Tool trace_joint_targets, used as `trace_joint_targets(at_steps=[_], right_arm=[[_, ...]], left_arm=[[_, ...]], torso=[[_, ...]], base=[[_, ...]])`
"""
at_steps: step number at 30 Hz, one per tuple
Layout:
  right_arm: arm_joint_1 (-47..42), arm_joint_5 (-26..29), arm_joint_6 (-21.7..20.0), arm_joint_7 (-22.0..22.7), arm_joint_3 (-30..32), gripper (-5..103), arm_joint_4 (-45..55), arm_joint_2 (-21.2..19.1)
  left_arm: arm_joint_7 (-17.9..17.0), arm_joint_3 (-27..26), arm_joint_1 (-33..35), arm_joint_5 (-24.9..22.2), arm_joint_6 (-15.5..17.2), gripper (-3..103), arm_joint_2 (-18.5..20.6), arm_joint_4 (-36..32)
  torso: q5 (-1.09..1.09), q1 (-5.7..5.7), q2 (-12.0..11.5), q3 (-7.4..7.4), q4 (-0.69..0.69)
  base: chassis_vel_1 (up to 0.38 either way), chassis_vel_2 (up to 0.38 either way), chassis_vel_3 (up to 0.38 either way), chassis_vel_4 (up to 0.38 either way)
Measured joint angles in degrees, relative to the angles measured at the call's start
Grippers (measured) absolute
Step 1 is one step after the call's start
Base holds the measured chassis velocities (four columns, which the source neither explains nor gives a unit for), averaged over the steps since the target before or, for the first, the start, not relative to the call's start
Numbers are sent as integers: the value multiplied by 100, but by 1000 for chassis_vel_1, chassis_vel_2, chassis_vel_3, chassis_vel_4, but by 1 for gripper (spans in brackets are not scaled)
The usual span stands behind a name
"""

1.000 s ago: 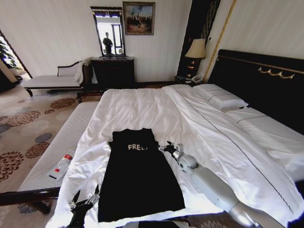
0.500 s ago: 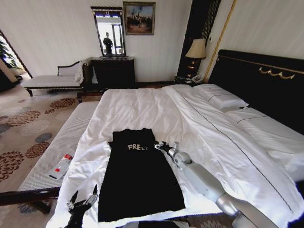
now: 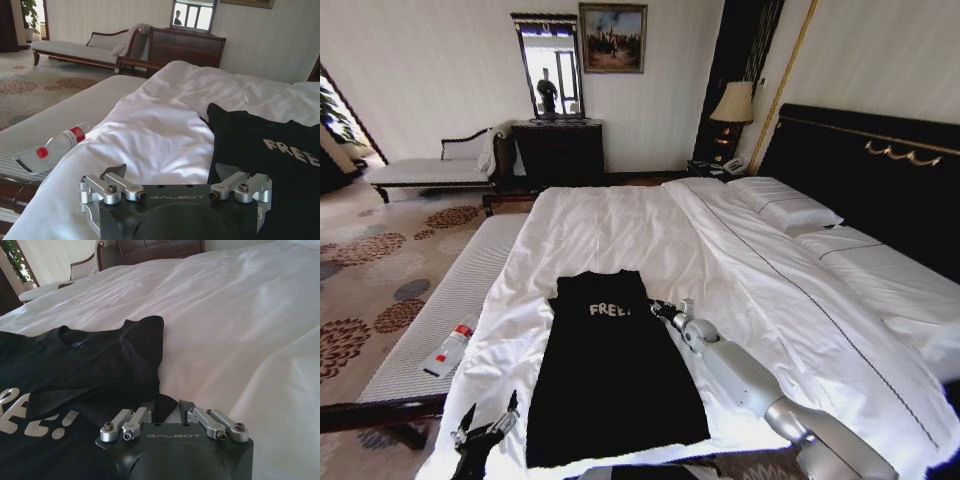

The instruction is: Fold the clothes on the bed.

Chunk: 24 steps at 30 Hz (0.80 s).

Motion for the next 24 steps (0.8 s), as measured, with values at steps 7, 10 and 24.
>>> trace_joint_targets(at_steps=[7, 10, 24], right_arm=[[-14, -18, 29, -32, -36, 5, 7, 31], [-6, -18, 33, -29, -48, 1, 44, 39], [-377, -1080, 428, 82, 95, 0, 1058, -457]], left_arm=[[25, -73, 31, -39, -18, 100, -23, 10], [52, -107, 52, -66, -27, 100, -43, 20], [107, -80, 21, -72, -23, 100, -98, 19]], torso=[[1, 0, 0, 0, 0], [0, 0, 0, 0, 0], [0, 0, 0, 0, -1]], base=[[0, 0, 0, 0], [0, 0, 0, 0], [0, 0, 0, 0]])
